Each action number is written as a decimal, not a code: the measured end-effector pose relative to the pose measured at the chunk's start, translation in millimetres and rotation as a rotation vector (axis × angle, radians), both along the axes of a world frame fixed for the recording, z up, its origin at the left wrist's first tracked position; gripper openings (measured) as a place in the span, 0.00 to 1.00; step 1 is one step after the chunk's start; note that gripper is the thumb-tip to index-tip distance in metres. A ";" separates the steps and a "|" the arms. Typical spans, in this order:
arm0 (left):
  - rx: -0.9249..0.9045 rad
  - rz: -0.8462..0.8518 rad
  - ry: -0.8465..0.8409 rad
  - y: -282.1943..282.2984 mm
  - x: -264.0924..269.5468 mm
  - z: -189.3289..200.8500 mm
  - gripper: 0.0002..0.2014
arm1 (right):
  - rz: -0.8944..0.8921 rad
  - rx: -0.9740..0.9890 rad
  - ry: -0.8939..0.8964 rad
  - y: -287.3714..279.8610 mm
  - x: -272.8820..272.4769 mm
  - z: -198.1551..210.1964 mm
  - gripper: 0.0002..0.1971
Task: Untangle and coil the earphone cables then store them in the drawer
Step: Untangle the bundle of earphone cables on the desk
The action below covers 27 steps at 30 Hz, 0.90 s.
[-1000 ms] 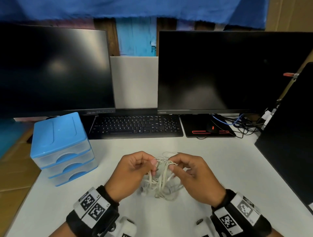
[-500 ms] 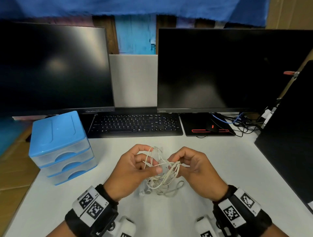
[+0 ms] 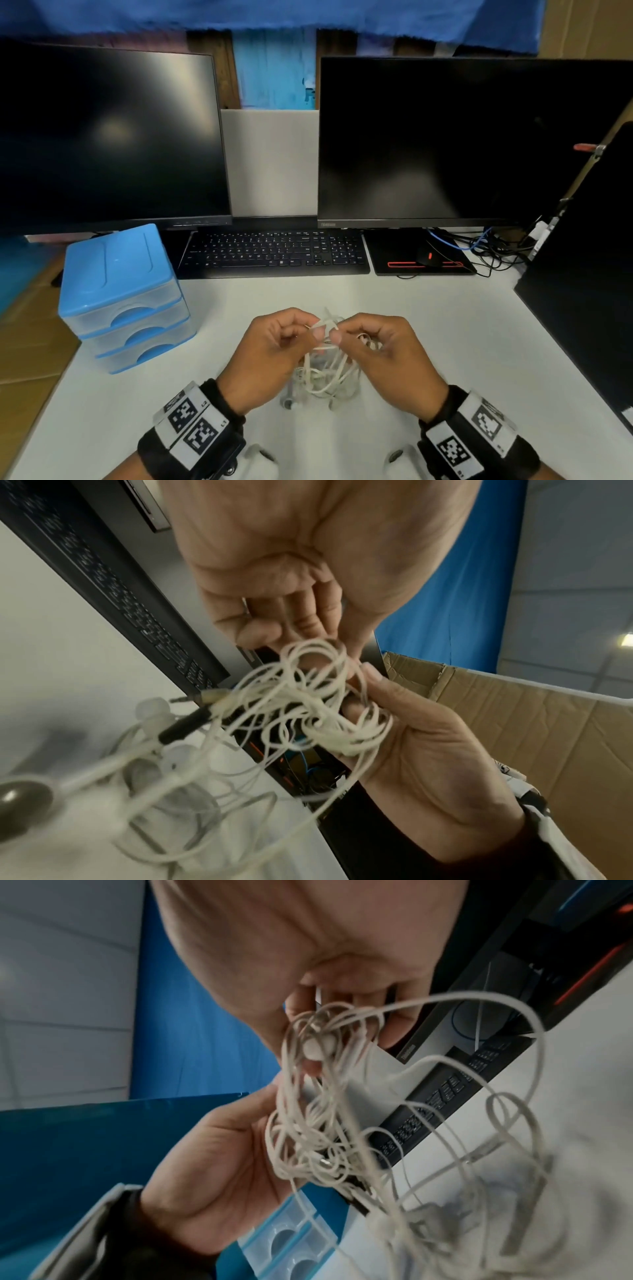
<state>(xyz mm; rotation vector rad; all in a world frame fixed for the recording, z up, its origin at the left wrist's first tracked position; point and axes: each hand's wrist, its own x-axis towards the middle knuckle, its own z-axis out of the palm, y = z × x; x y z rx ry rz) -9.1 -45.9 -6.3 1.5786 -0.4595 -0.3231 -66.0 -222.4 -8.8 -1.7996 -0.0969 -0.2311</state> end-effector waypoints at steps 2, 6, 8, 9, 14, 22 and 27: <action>0.027 0.096 0.062 1.0 4.1 0.1 0.04 | -0.078 -0.013 -0.024 -4.3 1.6 1.1 0.04; 0.110 0.313 0.256 9.3 21.3 -9.2 0.09 | -0.040 0.353 0.068 -15.1 4.0 18.4 0.05; 0.135 0.370 0.300 13.9 28.7 -13.5 0.11 | 0.063 0.669 0.135 -19.9 3.4 29.3 0.05; 0.141 0.391 0.320 16.0 31.8 -14.5 0.12 | 0.091 0.733 0.152 -22.7 3.0 32.3 0.08; 0.198 0.424 0.359 22.5 39.3 -16.2 0.10 | 0.093 0.645 0.154 -33.4 2.4 31.6 0.27; 0.222 0.521 0.246 24.8 43.3 -17.7 0.14 | 0.263 0.684 0.033 -41.0 0.4 39.0 0.18; 0.271 0.501 0.416 34.4 49.2 -21.3 0.10 | 0.060 0.677 -0.039 -53.3 2.7 46.6 0.19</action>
